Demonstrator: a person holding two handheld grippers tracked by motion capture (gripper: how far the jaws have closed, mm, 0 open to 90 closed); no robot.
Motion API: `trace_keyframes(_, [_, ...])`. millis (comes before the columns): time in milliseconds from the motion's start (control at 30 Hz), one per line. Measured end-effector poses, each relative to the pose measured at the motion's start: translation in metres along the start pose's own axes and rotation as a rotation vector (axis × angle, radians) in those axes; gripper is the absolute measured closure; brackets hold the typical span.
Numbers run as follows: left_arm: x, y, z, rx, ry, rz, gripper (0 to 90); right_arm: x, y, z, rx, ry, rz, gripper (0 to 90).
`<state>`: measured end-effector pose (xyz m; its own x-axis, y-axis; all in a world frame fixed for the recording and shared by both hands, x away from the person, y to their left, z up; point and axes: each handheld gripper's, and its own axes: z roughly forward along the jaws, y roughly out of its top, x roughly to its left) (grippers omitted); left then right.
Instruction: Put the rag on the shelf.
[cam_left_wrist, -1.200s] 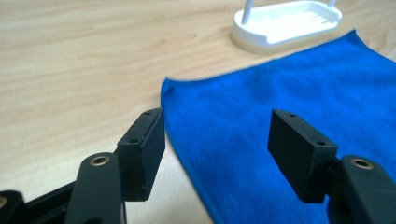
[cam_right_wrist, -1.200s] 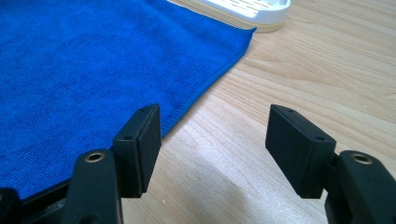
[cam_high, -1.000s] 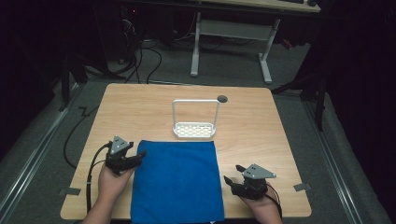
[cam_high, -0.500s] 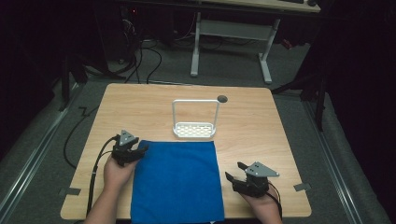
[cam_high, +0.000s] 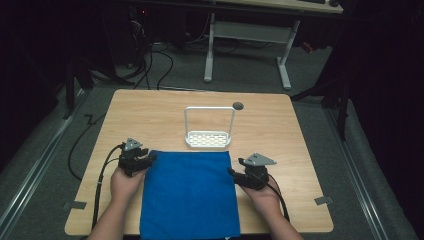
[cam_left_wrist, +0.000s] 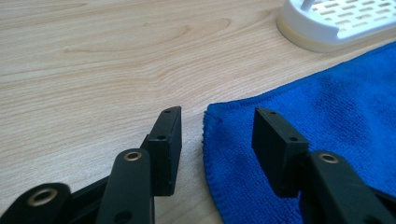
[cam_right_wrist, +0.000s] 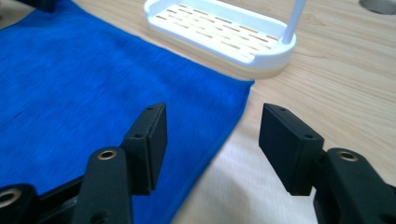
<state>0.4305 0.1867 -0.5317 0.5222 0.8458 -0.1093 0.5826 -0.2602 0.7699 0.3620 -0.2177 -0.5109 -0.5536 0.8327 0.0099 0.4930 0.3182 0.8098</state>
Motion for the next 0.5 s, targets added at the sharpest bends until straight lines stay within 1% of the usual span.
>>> trace_keyframes(67, [-0.001, 0.0, 0.001, 0.012, 0.002, 0.006, 54.3, -0.003, 0.006, 0.012, 0.01, 0.001, 0.017, 44.3])
trace_keyframes(167, [-0.001, 0.0, 0.001, 0.013, 0.002, 0.006, 56.5, -0.008, 0.015, 0.028, 0.03, -0.011, 0.041, 45.2])
trace_keyframes(233, [-0.001, 0.0, 0.002, 0.014, -0.002, 0.002, 57.8, -0.011, 0.019, 0.037, 0.041, -0.021, 0.036, 46.0])
trace_keyframes(333, [0.0, 0.001, 0.002, 0.022, -0.012, -0.003, 60.9, -0.014, 0.024, 0.047, 0.064, -0.022, 0.062, 46.1])
trace_keyframes(400, [-0.001, 0.0, 0.003, 0.027, -0.012, 0.001, 62.4, -0.016, 0.026, 0.052, 0.064, -0.029, 0.061, 46.0])
trace_keyframes(500, [-0.002, 0.0, 0.003, 0.031, -0.017, 0.0, 63.6, -0.017, 0.026, 0.06, 0.085, -0.043, 0.062, 45.9])
